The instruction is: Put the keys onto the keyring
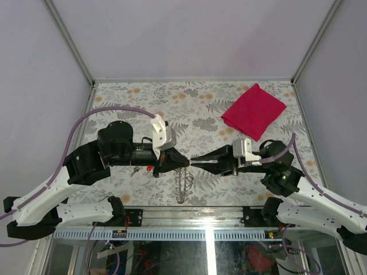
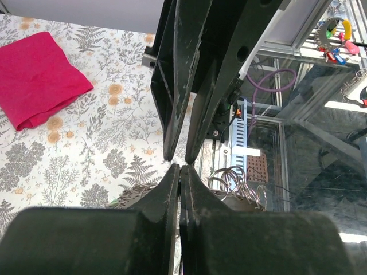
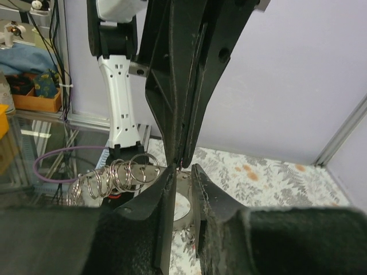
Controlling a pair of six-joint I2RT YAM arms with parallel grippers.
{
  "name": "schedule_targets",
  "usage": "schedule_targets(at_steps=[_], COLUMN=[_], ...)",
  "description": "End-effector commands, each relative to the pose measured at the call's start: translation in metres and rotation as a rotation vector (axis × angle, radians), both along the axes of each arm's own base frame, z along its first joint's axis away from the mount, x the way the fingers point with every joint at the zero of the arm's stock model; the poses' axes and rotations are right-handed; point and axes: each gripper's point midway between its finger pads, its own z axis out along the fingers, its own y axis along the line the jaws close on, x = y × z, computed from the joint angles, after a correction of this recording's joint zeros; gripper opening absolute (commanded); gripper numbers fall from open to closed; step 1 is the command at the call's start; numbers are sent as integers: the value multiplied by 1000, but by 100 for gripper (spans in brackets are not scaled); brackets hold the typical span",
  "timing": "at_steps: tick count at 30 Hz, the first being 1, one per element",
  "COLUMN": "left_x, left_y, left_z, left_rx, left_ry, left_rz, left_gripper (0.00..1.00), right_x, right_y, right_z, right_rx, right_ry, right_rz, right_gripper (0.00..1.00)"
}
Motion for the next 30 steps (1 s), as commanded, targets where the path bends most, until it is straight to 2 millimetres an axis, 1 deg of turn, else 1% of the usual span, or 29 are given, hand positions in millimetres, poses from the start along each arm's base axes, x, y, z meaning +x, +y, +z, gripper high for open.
schedule_targets(at_steps=[1, 7, 14, 23, 27, 30], left_x=[-1, -2, 1, 1, 1, 1], left_y=[3, 1, 0, 1, 2, 2], left_z=[22, 21, 16, 16, 16, 15], left_rx=[-40, -30, -11, -7, -6, -6], left_ry=[-55, -55, -60, -66, -64, -64], left_rz=[-7, -20, -14, -13, -11, -11], left_gripper=[0, 0, 0, 0, 0, 0], right_x=[3, 2, -3, -4, -6, -6], right_y=[2, 6, 8, 13, 17, 18], right_z=[8, 5, 8, 9, 10, 11], right_rx=[-13, -27, -20, -12, 0, 9], right_ry=[11, 24, 26, 44, 56, 62], right_rz=[-11, 9, 42, 68, 89, 96], right_gripper=[22, 22, 23, 21, 17, 11])
